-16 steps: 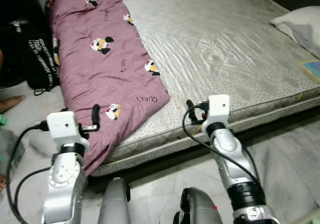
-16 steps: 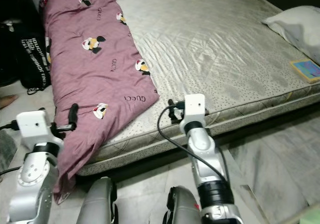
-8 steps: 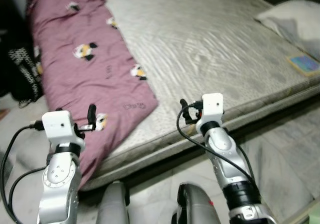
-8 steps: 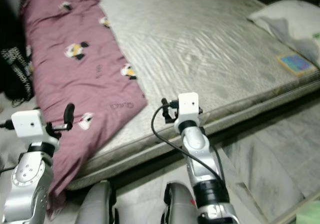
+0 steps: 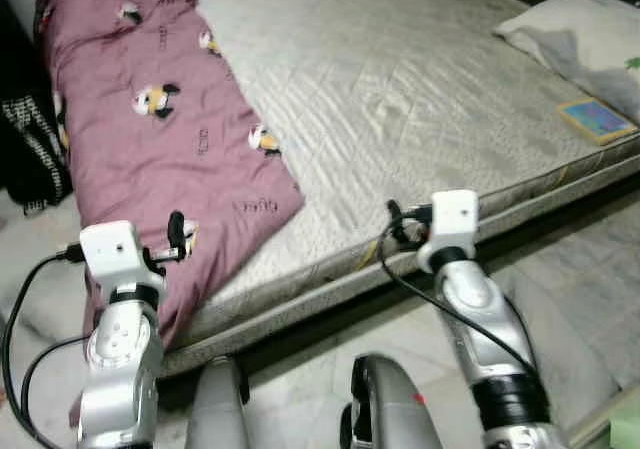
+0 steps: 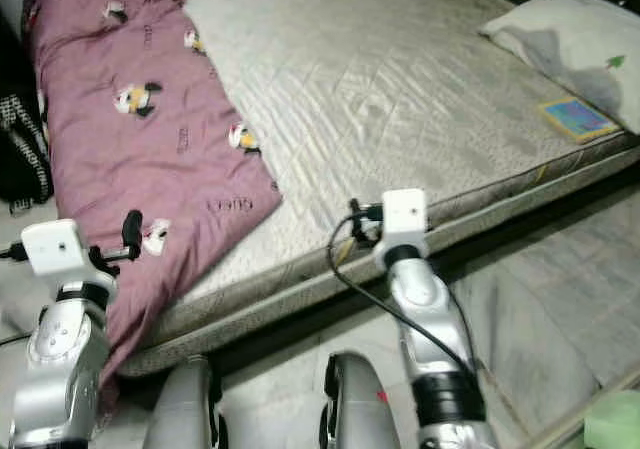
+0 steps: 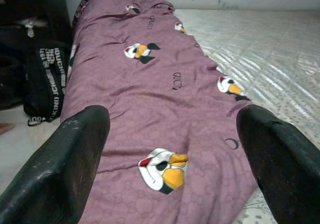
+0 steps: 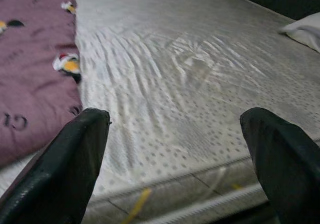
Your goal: Clean up the room
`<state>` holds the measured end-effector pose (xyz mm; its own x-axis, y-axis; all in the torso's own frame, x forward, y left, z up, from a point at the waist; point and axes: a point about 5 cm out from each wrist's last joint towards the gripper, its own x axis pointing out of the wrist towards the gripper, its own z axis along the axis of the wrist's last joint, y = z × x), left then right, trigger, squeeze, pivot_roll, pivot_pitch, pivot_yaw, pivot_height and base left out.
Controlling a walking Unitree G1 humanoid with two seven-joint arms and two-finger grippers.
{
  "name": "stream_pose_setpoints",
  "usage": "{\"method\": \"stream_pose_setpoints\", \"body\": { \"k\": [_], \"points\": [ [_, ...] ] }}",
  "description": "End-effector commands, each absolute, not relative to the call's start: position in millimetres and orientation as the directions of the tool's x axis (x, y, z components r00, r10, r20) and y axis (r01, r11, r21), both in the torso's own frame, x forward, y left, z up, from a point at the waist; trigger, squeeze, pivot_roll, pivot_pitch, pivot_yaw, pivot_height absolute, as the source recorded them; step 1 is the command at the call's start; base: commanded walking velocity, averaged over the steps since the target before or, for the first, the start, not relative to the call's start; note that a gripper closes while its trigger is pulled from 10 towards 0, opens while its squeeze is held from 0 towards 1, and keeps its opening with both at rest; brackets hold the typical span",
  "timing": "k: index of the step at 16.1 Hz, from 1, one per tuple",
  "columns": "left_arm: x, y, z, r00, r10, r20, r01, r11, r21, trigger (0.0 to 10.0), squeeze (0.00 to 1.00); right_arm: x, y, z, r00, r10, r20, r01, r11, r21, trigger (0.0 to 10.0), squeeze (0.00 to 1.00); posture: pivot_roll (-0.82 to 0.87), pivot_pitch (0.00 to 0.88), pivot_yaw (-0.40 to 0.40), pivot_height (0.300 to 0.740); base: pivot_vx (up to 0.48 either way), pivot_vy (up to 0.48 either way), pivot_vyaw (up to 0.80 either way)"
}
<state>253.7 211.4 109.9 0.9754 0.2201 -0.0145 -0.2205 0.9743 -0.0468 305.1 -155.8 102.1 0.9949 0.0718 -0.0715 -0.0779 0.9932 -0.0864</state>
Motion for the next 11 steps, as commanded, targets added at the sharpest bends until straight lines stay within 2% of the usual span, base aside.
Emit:
{"method": "stream_pose_setpoints", "body": {
  "k": [1,4,9,11],
  "points": [
    [254.9,214.8,108.0,0.971,0.238,-0.033,-0.24,0.97,-0.047,10.0,0.0,302.7,-160.3,102.4,0.994,0.071,-0.079,-0.078,0.993,-0.084,10.0,0.0,-0.02,0.136,-0.031,0.577,0.0,0.0,0.0],
    [257.2,215.6,107.7,0.97,0.241,-0.039,-0.243,0.969,-0.04,10.0,0.0,302.9,-170.3,100.0,0.995,0.041,-0.093,-0.051,0.993,-0.102,10.0,0.0,-0.02,0.145,-0.03,0.572,0.0,0.0,0.0],
    [262.8,224.7,106.3,0.958,0.284,-0.05,-0.286,0.957,-0.042,10.0,0.0,294.0,-166.3,101.8,0.993,0.067,-0.099,-0.078,0.991,-0.112,10.0,0.0,-0.03,0.151,-0.034,0.572,0.0,0.0,0.0],
    [270.1,229.0,103.0,0.945,0.318,-0.078,-0.322,0.946,-0.04,10.0,0.0,291.6,-170.5,102.4,0.993,0.061,-0.102,-0.072,0.991,-0.114,10.0,0.0,-0.04,0.159,-0.034,0.552,0.0,0.0,0.0]
  ]
}}
